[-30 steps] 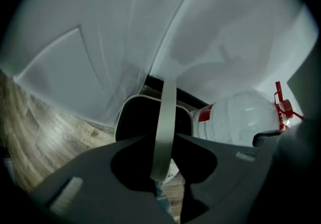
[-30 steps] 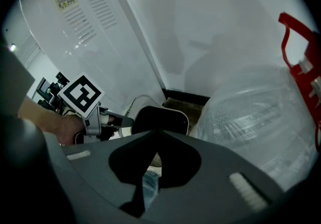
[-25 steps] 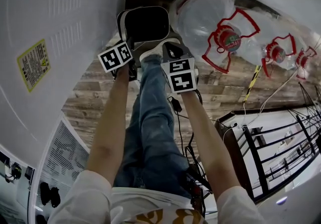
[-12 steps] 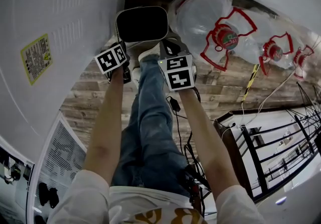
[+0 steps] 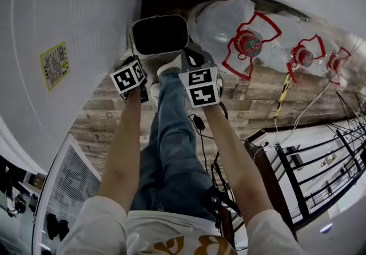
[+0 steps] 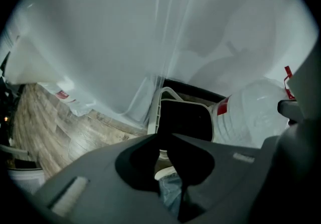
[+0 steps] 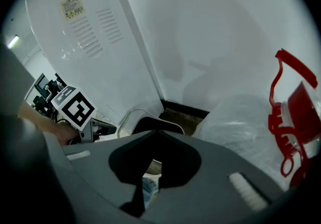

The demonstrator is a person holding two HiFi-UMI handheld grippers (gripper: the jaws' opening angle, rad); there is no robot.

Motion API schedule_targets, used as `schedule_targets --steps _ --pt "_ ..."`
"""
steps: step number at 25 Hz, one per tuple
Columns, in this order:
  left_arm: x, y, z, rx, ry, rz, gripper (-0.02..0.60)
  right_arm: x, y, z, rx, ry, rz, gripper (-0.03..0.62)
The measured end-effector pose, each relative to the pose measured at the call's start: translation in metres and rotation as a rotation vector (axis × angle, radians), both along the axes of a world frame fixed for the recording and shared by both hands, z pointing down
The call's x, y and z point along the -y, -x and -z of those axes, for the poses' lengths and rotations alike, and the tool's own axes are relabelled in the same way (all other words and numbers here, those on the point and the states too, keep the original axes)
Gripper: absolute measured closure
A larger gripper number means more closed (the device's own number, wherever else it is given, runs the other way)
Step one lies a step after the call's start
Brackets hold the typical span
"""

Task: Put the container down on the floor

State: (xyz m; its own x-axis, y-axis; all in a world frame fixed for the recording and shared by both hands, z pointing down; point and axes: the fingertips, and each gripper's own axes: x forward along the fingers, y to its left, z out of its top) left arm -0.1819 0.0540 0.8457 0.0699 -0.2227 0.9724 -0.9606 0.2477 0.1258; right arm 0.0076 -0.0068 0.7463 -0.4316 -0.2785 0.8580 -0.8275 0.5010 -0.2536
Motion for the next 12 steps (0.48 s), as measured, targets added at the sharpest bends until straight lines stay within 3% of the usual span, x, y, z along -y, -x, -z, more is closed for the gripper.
schedule_targets --steps 5,12 --pt "0.008 -0.009 0.017 -0.005 -0.021 -0.054 0.578 0.004 0.010 0.022 0.028 -0.046 0.037 0.563" --pt "0.009 -0.037 0.051 -0.025 -0.049 -0.272 0.580 -0.002 -0.003 0.055 0.054 -0.130 -0.017 0.563"
